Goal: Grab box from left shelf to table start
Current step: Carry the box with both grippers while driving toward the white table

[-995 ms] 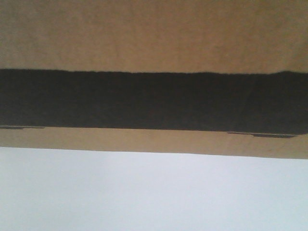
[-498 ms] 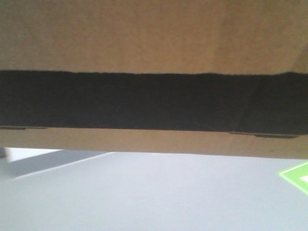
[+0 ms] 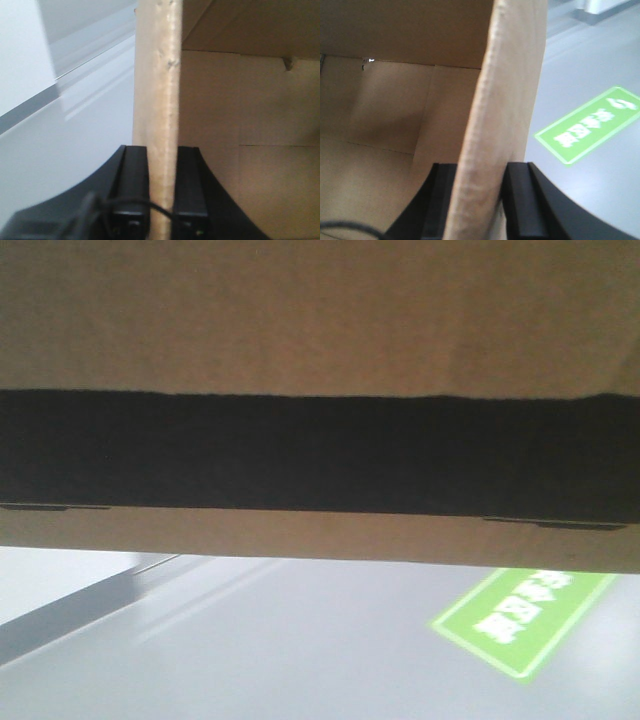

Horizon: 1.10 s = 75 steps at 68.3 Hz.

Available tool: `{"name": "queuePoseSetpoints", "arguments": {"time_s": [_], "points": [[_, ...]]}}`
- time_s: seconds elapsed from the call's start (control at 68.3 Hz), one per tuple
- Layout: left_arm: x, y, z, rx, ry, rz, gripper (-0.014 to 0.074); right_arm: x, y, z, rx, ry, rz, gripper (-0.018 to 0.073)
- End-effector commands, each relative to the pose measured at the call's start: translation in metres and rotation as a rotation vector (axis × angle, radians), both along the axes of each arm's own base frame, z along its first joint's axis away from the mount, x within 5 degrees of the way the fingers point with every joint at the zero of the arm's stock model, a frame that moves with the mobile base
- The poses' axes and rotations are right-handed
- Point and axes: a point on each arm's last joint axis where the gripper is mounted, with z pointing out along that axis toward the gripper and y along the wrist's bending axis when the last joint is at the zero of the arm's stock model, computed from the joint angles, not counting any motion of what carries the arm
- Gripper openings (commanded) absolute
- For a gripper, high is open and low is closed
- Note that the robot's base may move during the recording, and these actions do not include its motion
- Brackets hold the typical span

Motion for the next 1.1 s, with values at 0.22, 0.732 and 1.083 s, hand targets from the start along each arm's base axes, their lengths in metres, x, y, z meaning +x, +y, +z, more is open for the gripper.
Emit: {"name": "queuePoseSetpoints", "arguments": {"time_s": [0.22, 0.732, 1.083], "points": [[-0.0023, -0.0028, 0.0252, -0.101, -0.175, -0.04, -0.0092, 0.0019, -0.0029, 0.0214, -0.004, -0.163, -0.035, 0.0058], [-0.0023, -0.0028, 0.0252, -0.101, -0.175, -0.04, -0.0092, 0.0019, -0.0029, 0.0214, -0.004, -0.163, -0.035, 0.0058], [-0.0013, -0.0033, 0.0249, -0.099, -0.172, -0.04, -0.0092, 0.0019, -0.003, 0.0215, -0.004, -0.164, -0.035, 0.0058]]}}
